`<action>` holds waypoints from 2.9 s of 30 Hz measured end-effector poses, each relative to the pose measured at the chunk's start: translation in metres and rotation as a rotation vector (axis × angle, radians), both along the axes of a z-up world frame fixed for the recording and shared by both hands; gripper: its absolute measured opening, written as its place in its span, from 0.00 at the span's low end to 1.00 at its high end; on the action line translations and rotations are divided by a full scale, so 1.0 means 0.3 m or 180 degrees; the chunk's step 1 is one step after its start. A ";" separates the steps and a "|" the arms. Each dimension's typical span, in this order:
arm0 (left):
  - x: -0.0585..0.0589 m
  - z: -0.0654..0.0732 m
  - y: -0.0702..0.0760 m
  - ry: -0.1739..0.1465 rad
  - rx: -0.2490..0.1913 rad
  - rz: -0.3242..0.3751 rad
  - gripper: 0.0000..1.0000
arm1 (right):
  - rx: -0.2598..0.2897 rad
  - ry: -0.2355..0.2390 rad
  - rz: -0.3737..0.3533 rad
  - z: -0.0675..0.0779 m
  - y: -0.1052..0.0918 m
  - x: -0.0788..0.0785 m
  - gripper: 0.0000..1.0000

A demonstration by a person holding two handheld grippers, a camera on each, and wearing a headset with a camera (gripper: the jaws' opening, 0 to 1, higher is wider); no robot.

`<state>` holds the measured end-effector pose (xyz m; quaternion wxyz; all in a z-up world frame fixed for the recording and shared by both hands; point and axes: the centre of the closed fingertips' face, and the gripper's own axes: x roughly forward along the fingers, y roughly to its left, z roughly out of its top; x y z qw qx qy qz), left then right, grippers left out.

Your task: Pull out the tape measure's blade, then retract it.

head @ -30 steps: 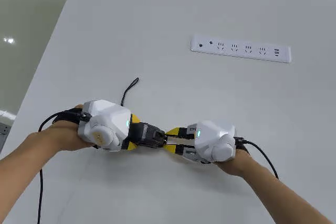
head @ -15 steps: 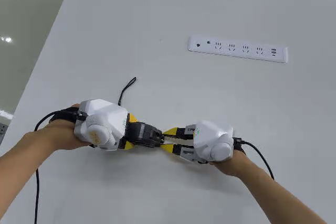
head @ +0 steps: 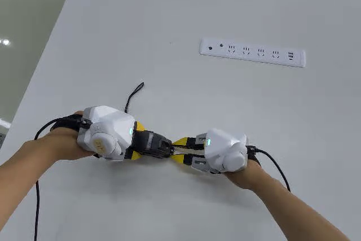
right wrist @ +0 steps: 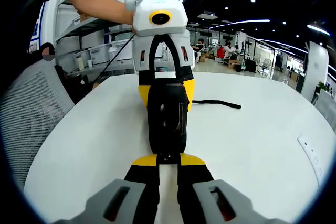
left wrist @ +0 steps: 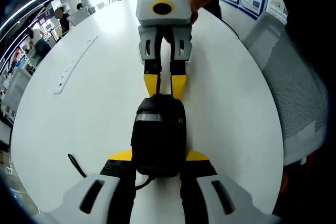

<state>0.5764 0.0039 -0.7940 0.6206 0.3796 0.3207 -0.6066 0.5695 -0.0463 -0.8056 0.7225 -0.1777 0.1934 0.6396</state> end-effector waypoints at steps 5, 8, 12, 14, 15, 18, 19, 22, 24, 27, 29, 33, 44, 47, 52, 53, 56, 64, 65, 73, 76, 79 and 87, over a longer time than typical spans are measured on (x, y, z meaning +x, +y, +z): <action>0.000 -0.002 0.002 -0.0002 0.0008 0.0004 0.28 | -0.0037 -0.0015 0.0036 0.001 -0.001 -0.001 0.10; -0.001 -0.001 0.001 0.0000 0.0008 0.0009 0.28 | -0.0061 -0.0026 0.0055 0.004 -0.001 -0.002 0.10; -0.001 -0.001 0.004 0.0001 0.0012 0.0013 0.28 | -0.0069 -0.0012 0.0066 0.006 -0.004 -0.001 0.10; 0.000 -0.002 0.007 0.0005 0.0008 0.0023 0.28 | -0.0073 -0.0021 0.0075 0.012 -0.005 0.000 0.10; 0.000 -0.002 0.008 0.0006 0.0008 0.0026 0.28 | -0.0076 -0.0022 0.0079 0.013 -0.005 0.000 0.10; 0.000 -0.002 0.010 0.0004 0.0012 0.0026 0.28 | -0.0083 -0.0020 0.0086 0.015 -0.005 -0.001 0.10; -0.001 -0.001 0.010 0.0004 0.0010 0.0027 0.28 | -0.0086 -0.0015 0.0087 0.015 -0.005 -0.001 0.10; -0.001 -0.001 0.011 0.0003 0.0006 0.0035 0.28 | -0.0100 -0.0015 0.0095 0.013 -0.007 -0.002 0.10; -0.001 -0.002 0.011 -0.0003 0.0008 0.0039 0.28 | -0.0110 -0.0026 0.0104 0.013 -0.010 -0.002 0.10; -0.003 -0.001 0.012 0.0000 0.0005 0.0045 0.28 | -0.0112 -0.0026 0.0115 0.015 -0.015 -0.003 0.10; -0.002 -0.001 0.013 0.0010 0.0004 0.0047 0.28 | -0.0107 -0.0017 0.0118 0.019 -0.017 -0.003 0.10; -0.002 -0.001 0.015 0.0021 0.0005 0.0049 0.28 | -0.0116 -0.0020 0.0131 0.019 -0.020 -0.003 0.10; -0.002 -0.001 0.016 0.0046 0.0004 0.0070 0.28 | -0.0151 0.0006 0.0154 0.022 -0.046 -0.005 0.10; -0.001 -0.002 0.017 0.0050 0.0006 0.0073 0.28 | -0.0155 0.0014 0.0148 0.025 -0.050 -0.006 0.10; -0.001 -0.001 0.017 0.0057 0.0010 0.0080 0.28 | -0.0156 0.0022 0.0149 0.029 -0.058 -0.008 0.10; -0.001 -0.001 0.018 0.0058 0.0010 0.0081 0.28 | -0.0157 0.0023 0.0150 0.029 -0.060 -0.009 0.10; 0.000 -0.001 0.018 0.0062 0.0010 0.0089 0.28 | -0.0166 0.0014 0.0153 0.029 -0.068 -0.008 0.10; 0.001 0.000 0.019 0.0069 0.0013 0.0096 0.28 | -0.0165 0.0016 0.0155 0.035 -0.081 -0.012 0.10; 0.001 0.000 0.019 0.0069 0.0012 0.0096 0.28 | -0.0166 0.0020 0.0153 0.035 -0.083 -0.012 0.10; 0.002 0.000 0.019 0.0065 0.0020 0.0103 0.28 | -0.0185 0.0003 0.0158 0.039 -0.097 -0.011 0.10; 0.002 0.001 0.018 0.0069 0.0021 0.0103 0.28 | -0.0196 0.0005 0.0161 0.040 -0.101 -0.012 0.10; 0.002 0.002 0.018 0.0069 0.0024 0.0105 0.28 | -0.0204 0.0009 0.0164 0.040 -0.107 -0.012 0.10; 0.002 0.001 0.017 0.0072 0.0025 0.0111 0.28 | -0.0227 0.0013 0.0158 0.038 -0.129 -0.012 0.10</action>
